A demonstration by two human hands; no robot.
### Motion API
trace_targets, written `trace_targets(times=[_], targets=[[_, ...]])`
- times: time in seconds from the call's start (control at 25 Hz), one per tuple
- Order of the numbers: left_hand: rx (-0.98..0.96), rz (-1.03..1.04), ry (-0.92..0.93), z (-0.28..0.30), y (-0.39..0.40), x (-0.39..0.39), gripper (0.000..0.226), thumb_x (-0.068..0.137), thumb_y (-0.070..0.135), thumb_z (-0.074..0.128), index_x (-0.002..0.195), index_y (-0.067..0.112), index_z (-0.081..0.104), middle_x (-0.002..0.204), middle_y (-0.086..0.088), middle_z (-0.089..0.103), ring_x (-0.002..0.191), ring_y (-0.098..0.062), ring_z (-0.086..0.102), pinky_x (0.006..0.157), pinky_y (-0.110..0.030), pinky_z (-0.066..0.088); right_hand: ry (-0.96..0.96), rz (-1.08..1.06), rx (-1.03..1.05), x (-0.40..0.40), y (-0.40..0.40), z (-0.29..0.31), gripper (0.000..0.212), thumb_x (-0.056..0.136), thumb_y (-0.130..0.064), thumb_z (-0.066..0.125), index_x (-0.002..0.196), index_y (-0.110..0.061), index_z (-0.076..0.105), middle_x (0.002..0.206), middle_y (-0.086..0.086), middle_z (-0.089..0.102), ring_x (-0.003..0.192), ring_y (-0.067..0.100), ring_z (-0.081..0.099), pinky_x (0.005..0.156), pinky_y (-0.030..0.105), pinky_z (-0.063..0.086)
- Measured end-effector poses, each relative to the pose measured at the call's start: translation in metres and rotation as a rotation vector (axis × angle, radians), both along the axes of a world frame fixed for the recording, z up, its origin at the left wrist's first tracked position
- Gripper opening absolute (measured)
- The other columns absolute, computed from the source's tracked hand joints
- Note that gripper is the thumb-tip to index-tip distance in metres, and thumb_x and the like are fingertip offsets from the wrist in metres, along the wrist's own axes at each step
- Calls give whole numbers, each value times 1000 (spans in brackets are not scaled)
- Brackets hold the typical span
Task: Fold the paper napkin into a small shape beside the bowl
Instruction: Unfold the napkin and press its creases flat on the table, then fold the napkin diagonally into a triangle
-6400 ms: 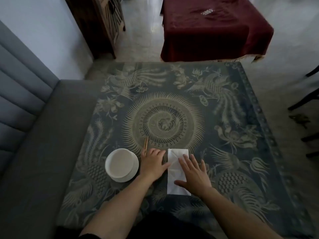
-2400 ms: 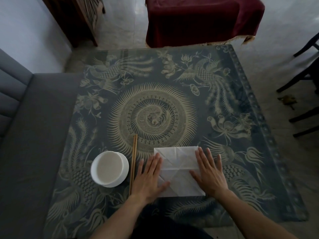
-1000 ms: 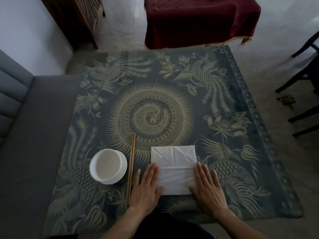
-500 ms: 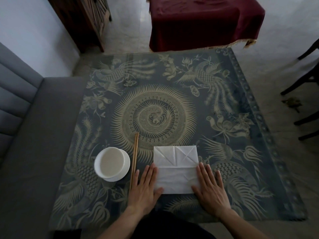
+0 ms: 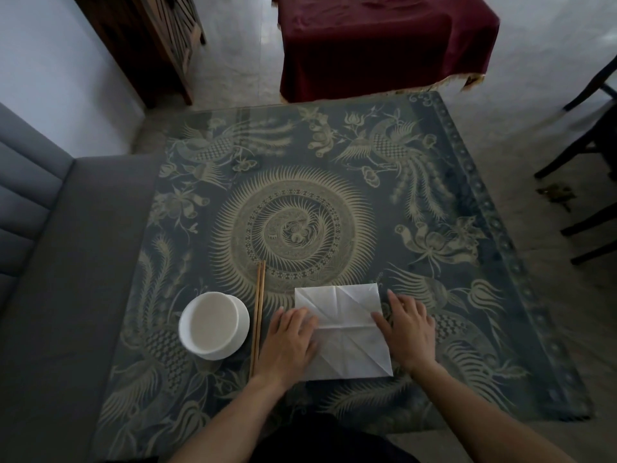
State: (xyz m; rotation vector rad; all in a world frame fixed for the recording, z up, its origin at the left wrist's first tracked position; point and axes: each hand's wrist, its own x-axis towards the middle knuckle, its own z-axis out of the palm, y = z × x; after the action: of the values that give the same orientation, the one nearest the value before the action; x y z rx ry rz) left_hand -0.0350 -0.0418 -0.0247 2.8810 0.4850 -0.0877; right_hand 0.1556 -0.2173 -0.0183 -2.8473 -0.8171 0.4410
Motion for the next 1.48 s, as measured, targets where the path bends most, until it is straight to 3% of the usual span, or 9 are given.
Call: trace_targets(times=[0.16,0.48,0.6,0.72,0.88,1.04,1.2,1.48], targets=[[-34,19,24,15,20,31,41,88,31,64,126,17,55,132,-5,51,120,-27,47,107,-42,31,112,-48,-36,18,39,10,72,85,-60,59,144,-26,35,138,4,41,126,29,37,100,48,37],[-36,6,96,16,35,48,31,91,38,58,119,25,54,121,1,48,111,-20,46,96,-36,35,265,-52,-95,35,65,16,46,77,-43,75,111,-24,50,122,5,41,115,30,42,93,49,43],[-34,-3,93,15,35,47,31,92,39,57,119,26,52,122,2,48,111,-20,46,95,-36,34,330,-33,-33,35,68,15,35,79,-27,70,101,-23,43,108,4,54,99,26,52,83,45,47],[-16,-18,84,17,34,46,32,91,39,58,119,24,52,122,-1,49,110,-22,47,92,-38,36,399,-68,105,31,65,14,38,77,-15,66,107,-22,43,94,0,59,83,25,58,67,37,47],[-31,-151,90,15,27,31,34,89,32,58,120,18,55,124,-8,52,108,-29,53,91,-43,43,329,-81,256,35,61,17,34,77,-8,64,109,-18,59,106,3,66,95,24,59,69,32,43],[-51,-296,90,12,20,16,49,88,43,56,131,20,53,140,-6,50,123,-26,48,100,-44,39,197,-36,255,44,61,26,21,82,-10,61,100,-19,67,101,5,63,95,27,58,76,37,46],[-39,-318,180,15,13,19,68,91,53,42,148,19,27,152,-3,30,133,-26,31,111,-45,24,132,17,346,35,58,31,17,84,-9,64,96,-17,72,95,5,62,88,26,59,71,37,47],[-11,-271,280,17,3,35,87,84,66,45,149,24,7,145,-7,28,125,-33,32,108,-54,20,53,170,480,9,49,42,21,80,-8,75,98,-18,77,83,3,60,73,23,59,59,39,50]])
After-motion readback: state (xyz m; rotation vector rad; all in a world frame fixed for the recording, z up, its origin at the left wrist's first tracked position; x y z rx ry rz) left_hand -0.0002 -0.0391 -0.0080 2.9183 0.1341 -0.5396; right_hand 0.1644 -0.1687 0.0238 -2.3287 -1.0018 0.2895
